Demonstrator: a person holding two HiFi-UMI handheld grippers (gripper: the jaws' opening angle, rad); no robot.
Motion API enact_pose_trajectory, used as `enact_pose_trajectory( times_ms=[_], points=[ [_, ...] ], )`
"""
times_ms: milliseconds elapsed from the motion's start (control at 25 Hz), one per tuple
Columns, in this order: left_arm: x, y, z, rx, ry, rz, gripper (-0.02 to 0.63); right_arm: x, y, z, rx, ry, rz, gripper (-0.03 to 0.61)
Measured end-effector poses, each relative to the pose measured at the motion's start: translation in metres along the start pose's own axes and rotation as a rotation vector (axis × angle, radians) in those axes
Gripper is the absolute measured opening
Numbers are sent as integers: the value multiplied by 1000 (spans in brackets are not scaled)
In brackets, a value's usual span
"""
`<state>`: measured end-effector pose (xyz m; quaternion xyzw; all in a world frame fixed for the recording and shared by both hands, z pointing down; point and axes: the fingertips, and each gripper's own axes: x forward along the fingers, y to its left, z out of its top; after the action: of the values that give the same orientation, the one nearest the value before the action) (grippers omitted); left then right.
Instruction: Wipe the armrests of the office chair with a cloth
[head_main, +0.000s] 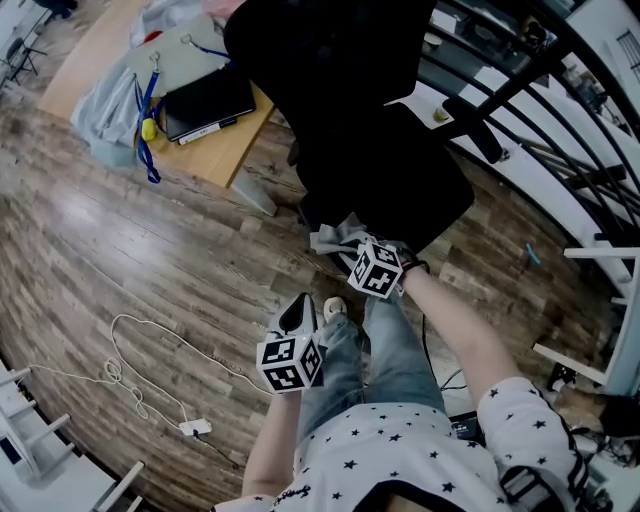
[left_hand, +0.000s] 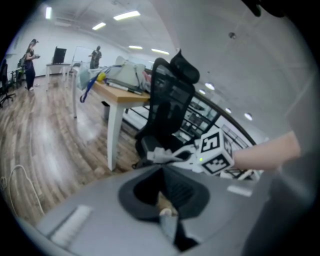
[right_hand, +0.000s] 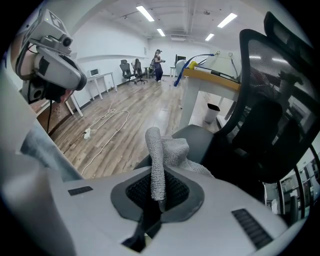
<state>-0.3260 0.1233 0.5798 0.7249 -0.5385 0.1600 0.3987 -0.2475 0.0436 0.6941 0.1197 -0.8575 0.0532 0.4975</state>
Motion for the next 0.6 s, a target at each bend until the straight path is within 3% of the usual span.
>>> enact_pose_trajectory(
  times_ms=[600],
  points=[
    [-5, -19, -16, 15, 8, -13, 8, -15, 28, -25, 18, 1, 3, 25]
  ],
)
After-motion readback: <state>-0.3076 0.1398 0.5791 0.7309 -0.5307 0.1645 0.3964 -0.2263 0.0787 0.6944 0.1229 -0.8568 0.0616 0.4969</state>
